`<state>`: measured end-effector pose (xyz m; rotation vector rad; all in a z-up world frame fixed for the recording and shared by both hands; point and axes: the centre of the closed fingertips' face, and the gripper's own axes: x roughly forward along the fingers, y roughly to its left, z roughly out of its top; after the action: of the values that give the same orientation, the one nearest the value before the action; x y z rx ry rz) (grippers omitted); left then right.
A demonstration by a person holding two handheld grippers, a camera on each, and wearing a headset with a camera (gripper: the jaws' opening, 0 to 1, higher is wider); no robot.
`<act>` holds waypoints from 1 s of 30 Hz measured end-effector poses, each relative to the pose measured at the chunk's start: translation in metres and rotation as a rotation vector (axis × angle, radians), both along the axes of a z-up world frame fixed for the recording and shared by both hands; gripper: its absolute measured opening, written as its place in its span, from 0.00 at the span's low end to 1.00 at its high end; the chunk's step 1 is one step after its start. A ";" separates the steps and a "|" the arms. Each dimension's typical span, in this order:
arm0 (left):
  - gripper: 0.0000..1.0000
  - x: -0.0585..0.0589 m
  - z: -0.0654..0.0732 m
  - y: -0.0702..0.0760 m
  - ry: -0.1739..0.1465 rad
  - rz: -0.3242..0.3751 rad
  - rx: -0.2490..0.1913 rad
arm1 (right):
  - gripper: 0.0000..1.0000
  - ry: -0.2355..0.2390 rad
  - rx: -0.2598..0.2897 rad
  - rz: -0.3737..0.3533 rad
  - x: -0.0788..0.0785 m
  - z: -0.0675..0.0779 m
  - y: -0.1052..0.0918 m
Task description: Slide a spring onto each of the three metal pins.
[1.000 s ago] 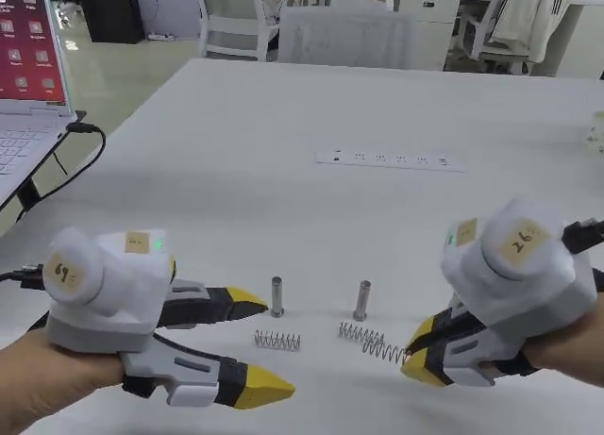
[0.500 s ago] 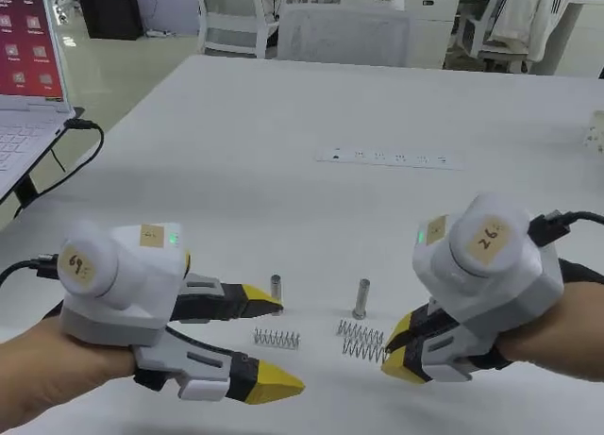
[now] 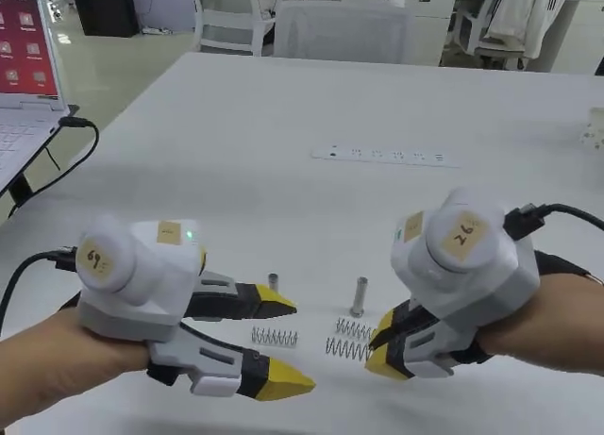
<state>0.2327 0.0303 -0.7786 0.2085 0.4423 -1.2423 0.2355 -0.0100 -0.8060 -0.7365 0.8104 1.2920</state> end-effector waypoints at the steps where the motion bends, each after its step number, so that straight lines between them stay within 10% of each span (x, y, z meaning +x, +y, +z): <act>1: 0.42 -0.001 0.000 -0.001 0.002 -0.004 0.001 | 0.08 0.000 -0.001 0.003 0.000 0.000 0.000; 30: 0.25 -0.005 -0.010 -0.017 -0.008 -0.090 0.027 | 0.08 0.001 -0.014 0.072 -0.008 0.001 0.012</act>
<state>0.2273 0.0135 -0.7891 0.2585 0.4463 -1.3240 0.2277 0.0016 -0.8054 -0.7825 0.8011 1.3521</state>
